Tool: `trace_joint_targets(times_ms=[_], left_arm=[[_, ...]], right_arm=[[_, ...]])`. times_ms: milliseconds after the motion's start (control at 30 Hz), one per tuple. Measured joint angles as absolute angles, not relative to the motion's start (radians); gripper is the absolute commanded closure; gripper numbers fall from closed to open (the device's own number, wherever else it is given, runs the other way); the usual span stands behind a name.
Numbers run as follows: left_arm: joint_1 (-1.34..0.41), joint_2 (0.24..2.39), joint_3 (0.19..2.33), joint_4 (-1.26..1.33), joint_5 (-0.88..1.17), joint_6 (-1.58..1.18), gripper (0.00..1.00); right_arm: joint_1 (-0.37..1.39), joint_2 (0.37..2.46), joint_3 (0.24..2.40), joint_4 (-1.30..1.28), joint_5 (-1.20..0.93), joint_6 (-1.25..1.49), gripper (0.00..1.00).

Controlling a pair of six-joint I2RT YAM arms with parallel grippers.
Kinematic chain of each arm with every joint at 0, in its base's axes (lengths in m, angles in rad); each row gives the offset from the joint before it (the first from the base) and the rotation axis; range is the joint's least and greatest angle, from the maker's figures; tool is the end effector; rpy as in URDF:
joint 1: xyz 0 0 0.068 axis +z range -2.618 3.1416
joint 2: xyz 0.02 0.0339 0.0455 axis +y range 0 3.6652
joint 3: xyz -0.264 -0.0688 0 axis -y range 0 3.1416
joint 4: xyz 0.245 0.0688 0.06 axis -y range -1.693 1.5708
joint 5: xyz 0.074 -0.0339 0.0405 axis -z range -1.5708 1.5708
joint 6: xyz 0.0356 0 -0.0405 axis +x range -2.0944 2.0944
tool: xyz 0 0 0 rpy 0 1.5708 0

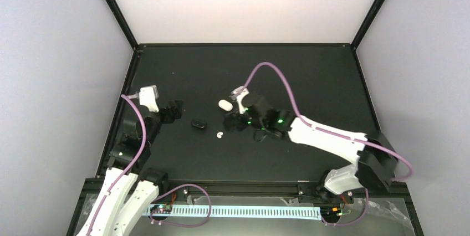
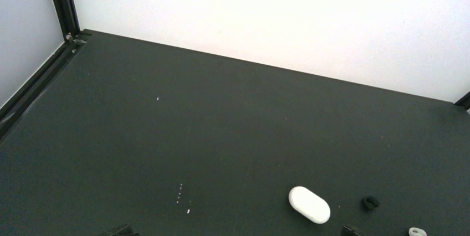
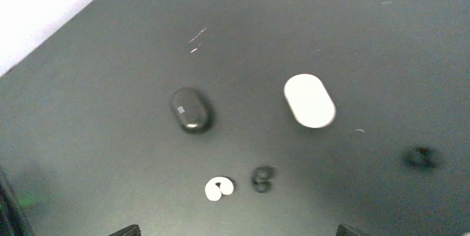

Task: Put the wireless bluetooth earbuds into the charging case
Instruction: Pick up the charging case at the center of the board.

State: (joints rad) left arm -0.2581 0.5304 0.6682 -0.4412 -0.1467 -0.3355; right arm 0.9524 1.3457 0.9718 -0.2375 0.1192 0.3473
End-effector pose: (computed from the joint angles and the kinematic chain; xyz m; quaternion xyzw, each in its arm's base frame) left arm 0.1279 -0.0284 0.3075 -0.0745 0.8014 -0.1162 0.5820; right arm 0.1777 0.2425 0.2744 -0.2376 0.8535 0.2367 0.3988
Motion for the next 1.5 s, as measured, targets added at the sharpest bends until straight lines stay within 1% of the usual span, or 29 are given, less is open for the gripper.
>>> trace_joint_targets(times_ms=[167,300,467,567,700,800,1000,1500], left_arm=[[-0.260,0.501,0.668,-0.450,-0.173,-0.336,0.01],[-0.260,0.485,0.668,-0.458,-0.195,-0.336,0.01],[-0.260,0.485,0.668,-0.461,-0.201,-0.336,0.01],[-0.260,0.485,0.668,-0.461,-0.201,-0.336,0.01],[-0.261,0.485,0.668,-0.461,-0.197,-0.336,0.01],[-0.264,0.485,0.668,-0.460,-0.194,-0.336,0.01],[-0.265,0.487,0.668,-0.458,-0.184,-0.336,0.01],[-0.265,0.493,0.665,-0.455,-0.155,-0.336,0.01]], right_arm=[[1.027,1.548,1.076,-0.210,0.060,0.332,0.16],[1.037,1.667,1.144,-0.196,0.057,0.334,0.17],[0.995,1.723,1.169,-0.192,0.108,0.344,0.17],[0.936,1.775,1.233,-0.204,0.125,0.339,0.17],[0.862,1.871,1.331,-0.215,0.130,0.316,0.20],[0.831,1.924,1.364,-0.227,0.124,0.297,0.22],[0.815,2.047,1.473,-0.282,0.084,0.255,0.25],[0.817,2.170,1.572,-0.361,0.031,0.220,0.28]])
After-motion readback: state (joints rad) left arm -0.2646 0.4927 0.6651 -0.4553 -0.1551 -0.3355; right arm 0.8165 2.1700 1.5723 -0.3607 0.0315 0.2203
